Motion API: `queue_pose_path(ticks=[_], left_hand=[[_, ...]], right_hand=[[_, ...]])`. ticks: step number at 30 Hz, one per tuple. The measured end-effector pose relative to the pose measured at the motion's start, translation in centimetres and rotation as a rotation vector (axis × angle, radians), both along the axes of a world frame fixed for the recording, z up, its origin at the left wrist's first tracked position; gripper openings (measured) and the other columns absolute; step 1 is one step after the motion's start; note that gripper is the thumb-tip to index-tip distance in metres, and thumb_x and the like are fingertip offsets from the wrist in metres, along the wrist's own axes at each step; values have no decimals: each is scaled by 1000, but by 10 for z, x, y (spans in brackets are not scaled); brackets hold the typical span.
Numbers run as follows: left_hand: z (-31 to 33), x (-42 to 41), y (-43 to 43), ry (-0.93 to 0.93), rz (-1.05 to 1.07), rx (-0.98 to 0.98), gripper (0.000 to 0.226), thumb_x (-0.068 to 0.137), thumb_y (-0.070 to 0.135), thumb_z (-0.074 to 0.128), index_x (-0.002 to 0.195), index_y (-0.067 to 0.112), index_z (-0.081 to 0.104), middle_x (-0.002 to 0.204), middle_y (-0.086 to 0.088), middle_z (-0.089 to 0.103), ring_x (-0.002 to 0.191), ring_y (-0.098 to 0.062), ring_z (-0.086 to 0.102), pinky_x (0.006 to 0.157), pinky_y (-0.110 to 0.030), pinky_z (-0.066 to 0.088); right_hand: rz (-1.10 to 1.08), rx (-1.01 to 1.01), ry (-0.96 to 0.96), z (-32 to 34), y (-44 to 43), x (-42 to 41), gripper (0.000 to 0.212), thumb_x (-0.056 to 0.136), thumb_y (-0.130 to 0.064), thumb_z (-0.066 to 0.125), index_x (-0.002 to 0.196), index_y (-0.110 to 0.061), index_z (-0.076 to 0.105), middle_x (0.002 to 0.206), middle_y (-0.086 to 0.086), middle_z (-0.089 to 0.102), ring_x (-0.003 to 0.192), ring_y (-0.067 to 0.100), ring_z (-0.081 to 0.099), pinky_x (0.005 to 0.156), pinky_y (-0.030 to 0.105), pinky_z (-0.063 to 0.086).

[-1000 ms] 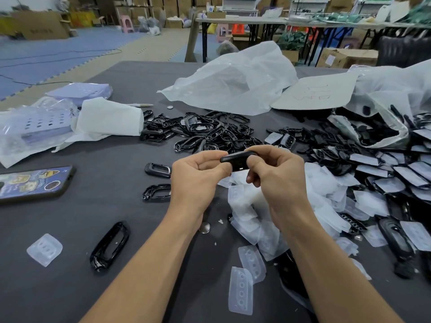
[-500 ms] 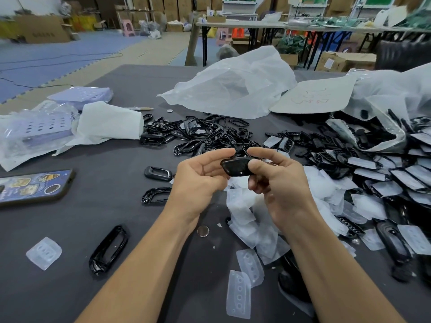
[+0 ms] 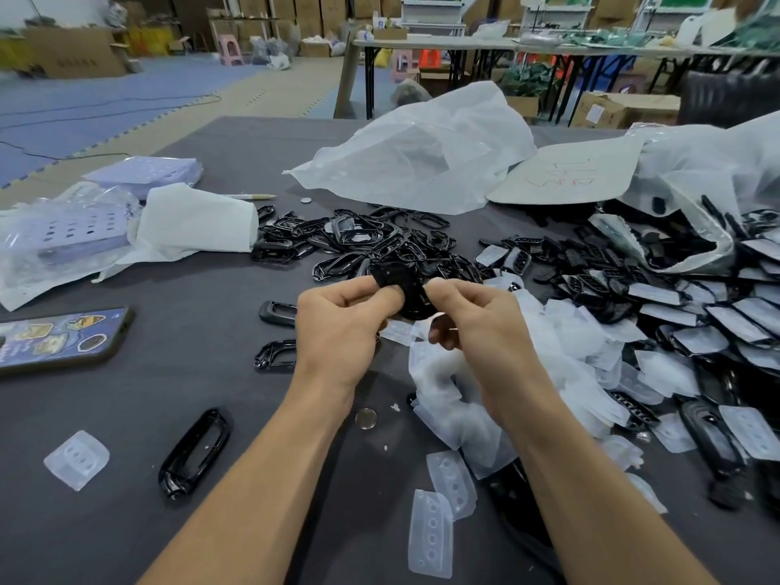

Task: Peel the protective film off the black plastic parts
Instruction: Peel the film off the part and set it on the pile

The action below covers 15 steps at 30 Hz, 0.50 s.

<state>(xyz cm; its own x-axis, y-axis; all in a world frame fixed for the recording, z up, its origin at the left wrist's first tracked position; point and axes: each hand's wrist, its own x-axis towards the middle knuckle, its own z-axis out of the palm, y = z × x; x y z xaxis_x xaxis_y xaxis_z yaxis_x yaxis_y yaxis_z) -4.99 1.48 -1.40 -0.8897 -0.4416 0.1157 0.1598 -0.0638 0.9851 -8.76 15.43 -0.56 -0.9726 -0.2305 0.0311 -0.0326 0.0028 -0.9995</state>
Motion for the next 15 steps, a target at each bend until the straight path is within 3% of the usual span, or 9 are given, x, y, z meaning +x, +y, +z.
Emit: queue_pose_path(ticks=[2,4,8,11,15], left_hand=[[-2,-2,-2,-61,40,-13,15,68,25,77,75,13,82,74,-23,72,66,-19,58,66,-36,45],[-3,-3,-1,-92,61,-26,17,65,28,78,75,14,82,67,-10,74,62,-15,62,63,-33,47],[-6,-4,1,-90,54,-68,25,65,33,79,88,27,84,77,-1,80,74,-18,77,75,-35,58],[-6,-6,-1,-72,106,-59,24,60,30,80,84,30,84,76,1,80,69,-14,75,70,-32,56],[-1,-10,-13,-66,340,136,22,58,17,80,80,18,83,73,-1,79,62,-15,72,66,-31,59]], right_hand=[[8,42,105,-1,-2,3,12,87,-29,72,79,-24,79,62,8,65,57,13,54,59,27,44],[-35,112,163,-2,-2,3,15,85,-18,75,75,-28,79,58,-5,67,52,9,57,56,22,45],[-121,207,205,-2,-3,4,18,85,-12,74,71,-23,78,57,-7,68,49,4,56,50,15,41],[-121,250,233,-1,-3,5,19,85,-16,75,68,-25,77,51,-13,63,47,1,54,48,12,38],[-269,359,328,-5,2,3,16,90,-18,71,79,-28,77,62,-15,68,57,1,59,57,14,47]])
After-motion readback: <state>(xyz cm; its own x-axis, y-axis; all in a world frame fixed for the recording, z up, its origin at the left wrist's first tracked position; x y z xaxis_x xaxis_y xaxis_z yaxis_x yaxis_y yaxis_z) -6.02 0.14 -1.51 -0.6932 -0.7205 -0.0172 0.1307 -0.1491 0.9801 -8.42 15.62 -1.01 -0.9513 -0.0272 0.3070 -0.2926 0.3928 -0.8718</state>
